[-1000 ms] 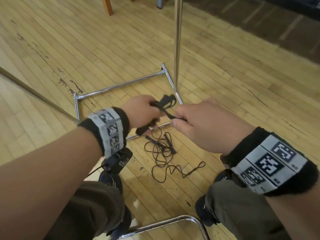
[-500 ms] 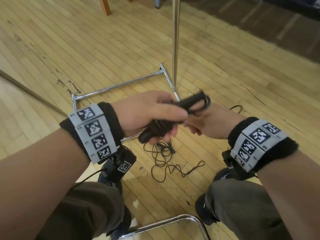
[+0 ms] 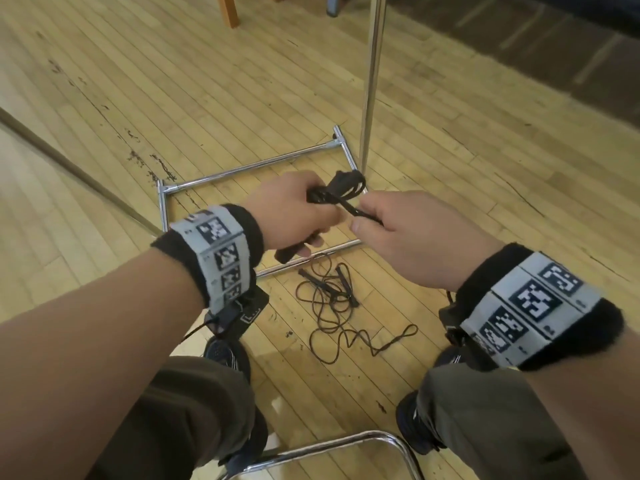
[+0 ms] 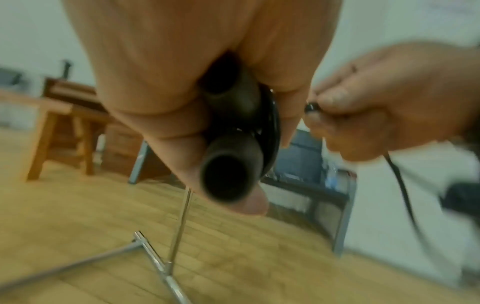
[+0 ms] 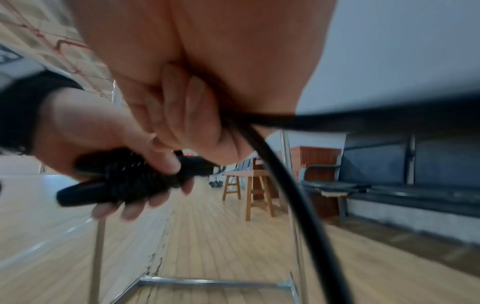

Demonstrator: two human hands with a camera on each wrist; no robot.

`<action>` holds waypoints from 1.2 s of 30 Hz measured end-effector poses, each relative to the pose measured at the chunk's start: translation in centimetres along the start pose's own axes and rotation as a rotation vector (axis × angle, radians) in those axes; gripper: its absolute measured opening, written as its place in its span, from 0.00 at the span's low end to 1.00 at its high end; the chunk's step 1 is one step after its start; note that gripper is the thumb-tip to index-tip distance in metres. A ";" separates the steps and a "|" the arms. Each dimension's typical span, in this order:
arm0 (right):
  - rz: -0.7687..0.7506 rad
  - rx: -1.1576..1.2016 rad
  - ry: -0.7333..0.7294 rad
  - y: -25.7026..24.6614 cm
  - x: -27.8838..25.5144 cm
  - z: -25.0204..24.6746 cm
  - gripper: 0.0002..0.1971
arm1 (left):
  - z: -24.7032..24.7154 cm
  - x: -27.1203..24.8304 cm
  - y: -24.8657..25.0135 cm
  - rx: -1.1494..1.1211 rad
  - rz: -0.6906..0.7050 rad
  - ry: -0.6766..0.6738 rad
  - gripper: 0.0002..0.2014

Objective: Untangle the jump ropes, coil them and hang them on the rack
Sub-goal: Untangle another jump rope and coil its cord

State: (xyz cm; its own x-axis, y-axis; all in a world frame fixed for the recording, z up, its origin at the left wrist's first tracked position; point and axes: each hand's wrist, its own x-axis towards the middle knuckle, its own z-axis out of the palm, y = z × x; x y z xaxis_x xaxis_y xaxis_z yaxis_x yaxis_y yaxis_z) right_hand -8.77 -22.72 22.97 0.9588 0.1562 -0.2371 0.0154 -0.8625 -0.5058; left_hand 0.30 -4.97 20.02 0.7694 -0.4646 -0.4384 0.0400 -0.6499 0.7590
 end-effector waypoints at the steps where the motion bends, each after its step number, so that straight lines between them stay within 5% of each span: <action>1: 0.016 0.067 0.008 0.2 0.0 0.2 0.14 | -0.5 0.1 0.0 -0.175 -0.018 -0.038 0.12; 6: 0.024 0.249 -0.077 1.7 -0.1 1.0 0.14 | -0.7 -0.2 0.3 -0.555 0.034 -0.245 0.22; 10: 0.084 0.451 -0.141 2.8 0.4 0.9 0.13 | -0.4 -0.9 1.7 -0.578 0.087 -0.334 0.27; 17: 0.100 0.097 -0.206 3.4 1.1 -0.3 0.11 | 2.3 -2.9 2.9 0.170 0.053 -0.616 0.17; 22: 0.042 -0.247 -0.091 1.1 1.6 -0.4 0.10 | 4.0 -2.3 1.9 0.526 -0.005 -0.443 0.14; 25: 0.047 -0.243 -0.070 0.4 1.0 -1.2 0.09 | 2.8 -1.2 1.1 0.399 -0.048 -0.275 0.12; 29: 0.061 -0.034 -0.035 0.3 0.1 -1.4 0.11 | 1.2 0.0 0.5 -0.088 -0.090 -0.130 0.07; 36: 0.169 0.278 -0.231 3.1 -0.8 -0.8 0.14 | 0.4 -0.2 0.6 -0.596 -0.020 -0.338 0.06</action>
State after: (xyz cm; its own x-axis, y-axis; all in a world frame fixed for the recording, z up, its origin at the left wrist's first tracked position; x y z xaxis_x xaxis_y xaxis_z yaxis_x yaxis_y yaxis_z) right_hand -9.30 -25.92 22.27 0.8515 0.1547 -0.5010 -0.2451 -0.7273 -0.6411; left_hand -0.04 -5.54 20.39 0.5271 -0.6812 -0.5081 0.4709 -0.2636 0.8419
